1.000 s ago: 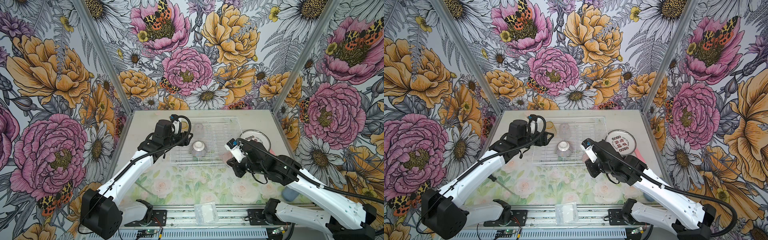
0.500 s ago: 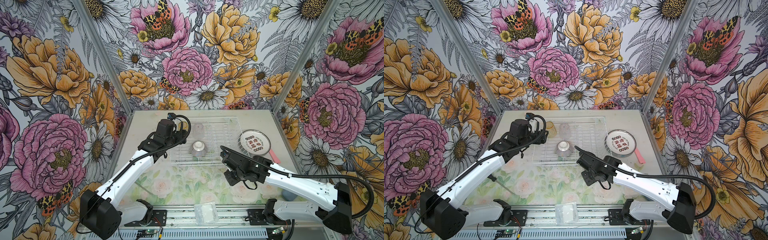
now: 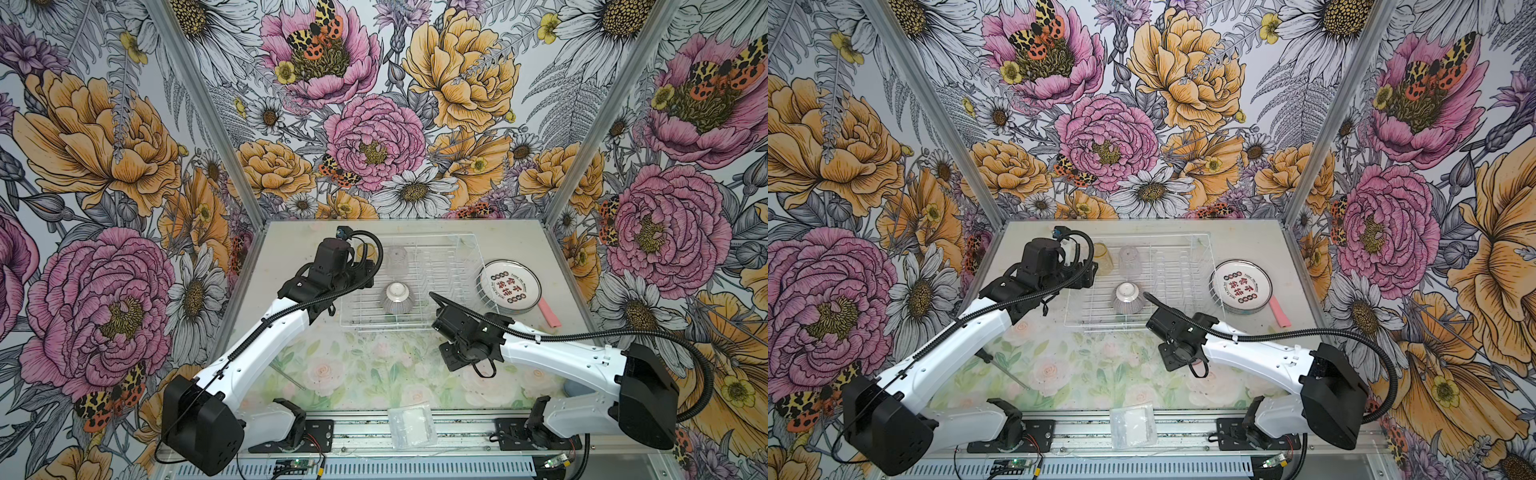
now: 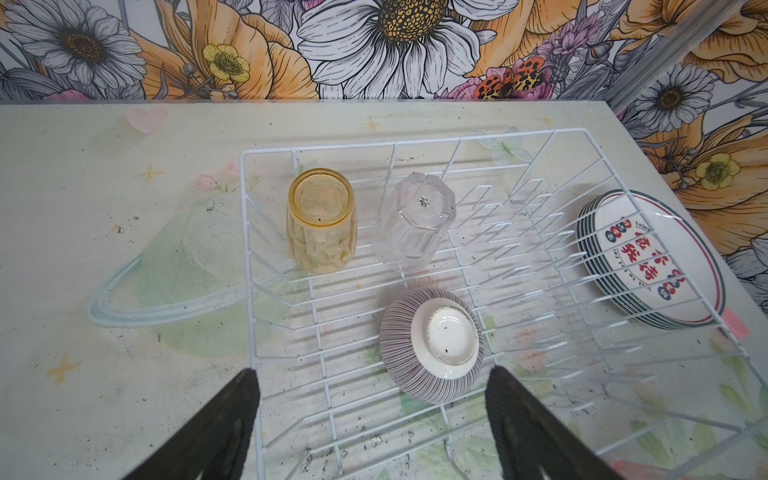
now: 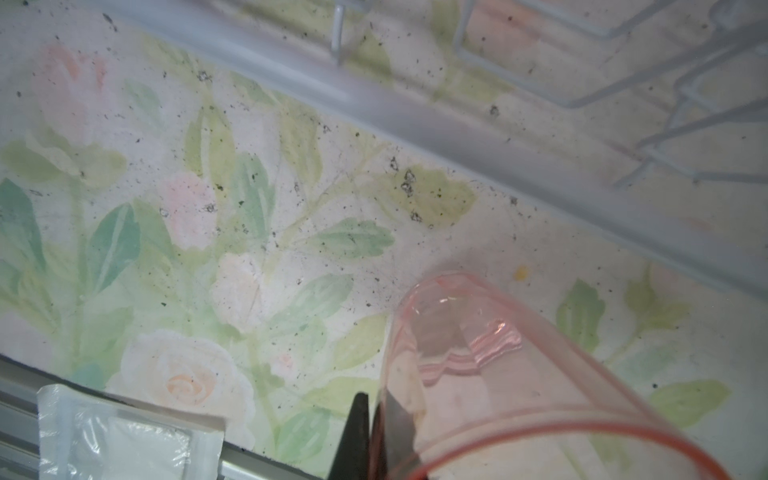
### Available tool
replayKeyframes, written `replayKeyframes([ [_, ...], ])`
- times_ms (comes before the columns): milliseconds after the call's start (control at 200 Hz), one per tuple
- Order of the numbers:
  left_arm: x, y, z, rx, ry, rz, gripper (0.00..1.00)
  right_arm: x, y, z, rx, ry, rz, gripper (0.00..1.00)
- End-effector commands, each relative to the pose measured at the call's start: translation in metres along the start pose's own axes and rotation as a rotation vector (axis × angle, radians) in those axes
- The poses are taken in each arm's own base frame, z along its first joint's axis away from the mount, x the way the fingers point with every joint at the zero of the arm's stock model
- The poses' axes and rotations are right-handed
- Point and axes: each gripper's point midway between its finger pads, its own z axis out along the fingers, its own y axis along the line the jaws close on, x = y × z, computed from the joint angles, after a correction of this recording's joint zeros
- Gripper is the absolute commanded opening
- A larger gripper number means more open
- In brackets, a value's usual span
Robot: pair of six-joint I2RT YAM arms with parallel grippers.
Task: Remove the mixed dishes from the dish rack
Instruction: 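Carry the glass toward the robot with the right gripper while the left withdraws, then lower the pink-rimmed glass onto the table and open the right gripper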
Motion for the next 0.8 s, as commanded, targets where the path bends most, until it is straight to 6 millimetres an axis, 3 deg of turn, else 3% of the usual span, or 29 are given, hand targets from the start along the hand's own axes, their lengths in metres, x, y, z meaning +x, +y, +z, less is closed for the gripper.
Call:
replayKeyframes([
  [0, -0.009, -0.004, -0.003, 0.014, -0.01, 0.017, 0.87, -0.011, 0.005, 0.0, -0.041, -0.028, -0.001, 0.0],
  [360, -0.003, -0.003, 0.006, 0.006, 0.033, 0.024, 0.87, -0.009, 0.005, 0.01, -0.068, 0.026, -0.006, 0.0],
  [596, -0.001, -0.004, 0.008, 0.011, 0.046, 0.026, 0.87, -0.009, 0.004, 0.012, -0.061, 0.031, -0.013, 0.11],
  [796, -0.002, -0.01, 0.012, 0.022, 0.057, 0.037, 0.87, -0.015, 0.002, 0.007, -0.051, 0.004, -0.015, 0.26],
])
